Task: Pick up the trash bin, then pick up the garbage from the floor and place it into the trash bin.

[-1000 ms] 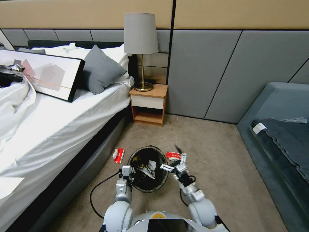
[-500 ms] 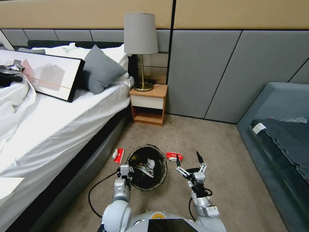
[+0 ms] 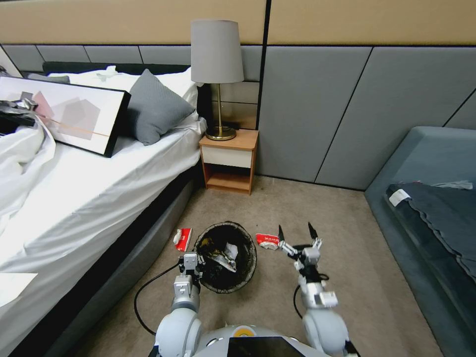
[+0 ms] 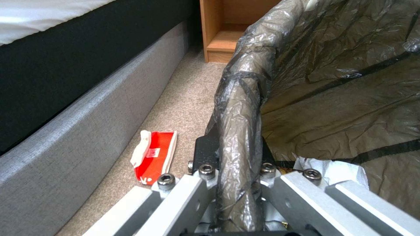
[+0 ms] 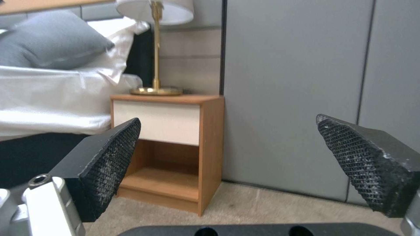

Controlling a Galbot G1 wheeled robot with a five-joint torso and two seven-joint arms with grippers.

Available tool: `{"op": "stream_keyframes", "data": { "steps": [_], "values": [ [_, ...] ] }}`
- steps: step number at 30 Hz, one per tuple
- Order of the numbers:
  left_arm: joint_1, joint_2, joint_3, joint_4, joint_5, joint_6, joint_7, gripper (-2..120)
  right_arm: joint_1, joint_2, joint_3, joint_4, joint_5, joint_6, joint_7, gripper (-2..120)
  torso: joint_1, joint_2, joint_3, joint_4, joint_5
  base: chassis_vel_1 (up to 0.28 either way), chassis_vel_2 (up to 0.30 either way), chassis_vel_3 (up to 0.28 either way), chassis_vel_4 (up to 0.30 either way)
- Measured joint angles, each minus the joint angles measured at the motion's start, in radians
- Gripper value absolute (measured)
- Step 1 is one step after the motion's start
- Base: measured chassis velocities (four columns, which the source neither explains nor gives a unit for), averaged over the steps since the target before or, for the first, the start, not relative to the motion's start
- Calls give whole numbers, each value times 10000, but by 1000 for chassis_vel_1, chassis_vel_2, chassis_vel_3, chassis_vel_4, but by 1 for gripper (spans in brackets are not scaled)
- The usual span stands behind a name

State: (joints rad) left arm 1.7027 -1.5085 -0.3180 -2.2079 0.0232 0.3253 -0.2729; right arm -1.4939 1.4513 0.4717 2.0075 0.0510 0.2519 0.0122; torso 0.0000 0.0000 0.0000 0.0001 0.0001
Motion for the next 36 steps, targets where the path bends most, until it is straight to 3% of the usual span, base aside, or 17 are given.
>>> {"op": "stream_keyframes", "data": {
  "steps": [4, 7, 12, 16, 21, 30, 36],
  "values": [
    [38, -9, -29, -22, 14, 16, -6, 1, 708, -336, -147, -677, 317, -697, 116, 100, 0, 0, 0, 0, 0, 0, 0, 0, 0],
    [73, -24, -69, -30, 13, 40, -21, 1, 1366, -742, -349, -1370, 885, -2088, 74, 100, 0, -1, 0, -2, 0, 0, 0, 0, 0],
    [103, -29, -119, -59, 13, 52, -27, 1, 2025, -1013, -450, -2237, 848, -2696, -254, 100, 0, 0, 0, -1, 0, 0, 0, 0, 0],
    [103, -35, -152, -68, 8, 86, -35, 1, 2750, -1315, -530, -3768, 563, -3069, -1234, 100, 1, 0, 1, 0, 0, 0, 0, 0, 0],
    [78, -39, -134, -50, 6, 119, -36, 1, 3352, -1624, -560, -5130, -268, -2944, -2364, 100, 1, -1, 1, -3, 1, 0, 0, 0, 0],
    [109, -33, -118, -23, 51, 139, -45, 1, 4670, -1843, -505, -7452, -3263, -1615, -4241, 100, 0, 0, 1, 1, 1, 0, 0, 0, 0],
    [166, -40, -97, -25, 103, 139, -46, 1, 5241, -1681, -348, -8799, -4414, -824, -5189, 100, 1, -1, 1, 0, 0, 0, 0, 0, 0]
  ]
}}
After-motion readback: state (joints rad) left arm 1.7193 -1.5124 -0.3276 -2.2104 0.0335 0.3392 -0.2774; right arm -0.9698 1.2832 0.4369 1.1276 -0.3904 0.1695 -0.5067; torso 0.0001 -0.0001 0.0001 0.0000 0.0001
